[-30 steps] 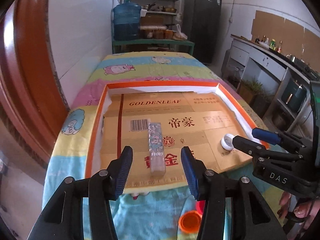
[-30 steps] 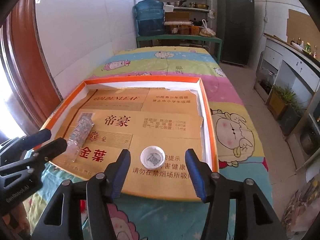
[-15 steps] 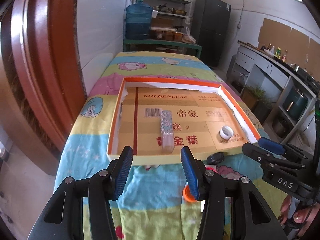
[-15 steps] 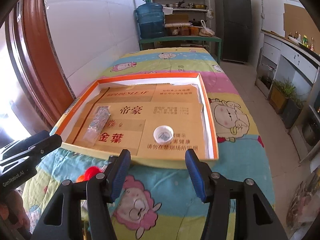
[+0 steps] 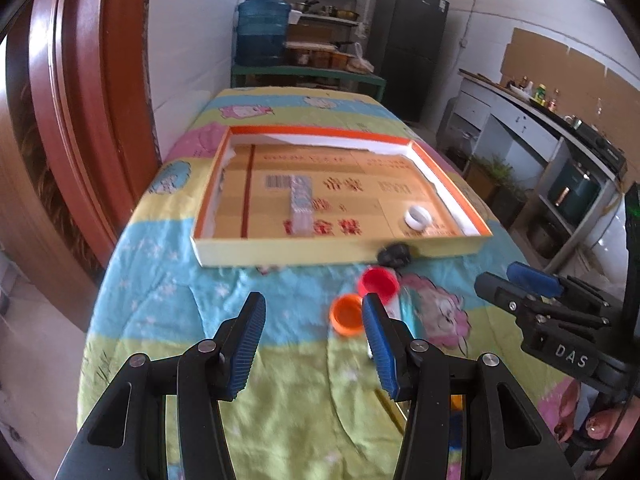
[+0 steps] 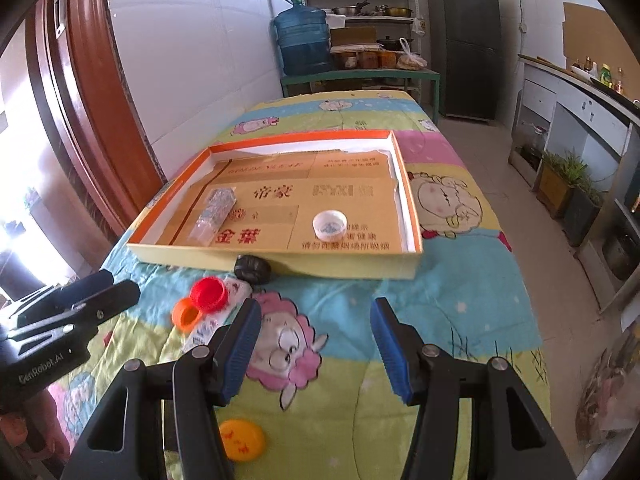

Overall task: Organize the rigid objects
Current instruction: 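Move the left gripper to the gold rectangular box and grasp it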

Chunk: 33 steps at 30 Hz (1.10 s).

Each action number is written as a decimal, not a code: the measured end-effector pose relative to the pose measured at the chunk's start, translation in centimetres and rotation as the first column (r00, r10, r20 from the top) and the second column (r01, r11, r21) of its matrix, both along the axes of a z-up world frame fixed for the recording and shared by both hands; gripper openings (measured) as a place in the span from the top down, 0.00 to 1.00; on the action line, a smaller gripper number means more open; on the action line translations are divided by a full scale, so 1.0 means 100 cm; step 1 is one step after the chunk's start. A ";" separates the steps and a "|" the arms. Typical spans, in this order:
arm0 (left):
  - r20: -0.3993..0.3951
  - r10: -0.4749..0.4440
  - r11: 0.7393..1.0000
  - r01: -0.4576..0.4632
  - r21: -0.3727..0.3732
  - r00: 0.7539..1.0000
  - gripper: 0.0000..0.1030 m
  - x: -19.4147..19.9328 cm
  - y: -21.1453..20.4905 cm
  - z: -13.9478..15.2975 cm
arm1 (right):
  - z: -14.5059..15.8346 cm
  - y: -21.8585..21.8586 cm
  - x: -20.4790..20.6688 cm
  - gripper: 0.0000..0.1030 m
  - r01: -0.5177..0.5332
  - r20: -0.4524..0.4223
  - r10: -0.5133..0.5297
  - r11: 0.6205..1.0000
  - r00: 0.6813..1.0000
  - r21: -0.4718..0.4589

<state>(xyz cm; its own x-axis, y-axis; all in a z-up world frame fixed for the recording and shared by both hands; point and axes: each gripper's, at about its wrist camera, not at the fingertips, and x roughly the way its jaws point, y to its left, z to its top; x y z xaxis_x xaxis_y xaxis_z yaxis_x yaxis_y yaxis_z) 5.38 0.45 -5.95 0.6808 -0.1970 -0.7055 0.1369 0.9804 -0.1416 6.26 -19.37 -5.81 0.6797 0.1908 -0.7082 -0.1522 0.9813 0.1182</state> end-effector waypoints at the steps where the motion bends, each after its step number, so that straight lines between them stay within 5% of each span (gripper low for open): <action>1: -0.005 -0.006 1.000 0.006 -0.001 1.000 0.50 -0.003 -0.002 -0.002 | -0.001 -0.001 -0.003 0.45 0.002 0.001 -0.002 1.000 1.000 -0.004; 15: -0.073 -0.150 0.988 0.148 -0.033 0.986 0.50 -0.041 -0.042 -0.021 | -0.011 -0.008 -0.019 0.45 0.027 -0.021 -0.027 1.000 0.999 0.002; 33: -0.137 -0.138 0.990 0.138 -0.005 0.981 0.50 -0.034 -0.047 -0.040 | -0.016 -0.013 -0.033 0.45 0.019 -0.037 -0.019 1.000 0.999 -0.008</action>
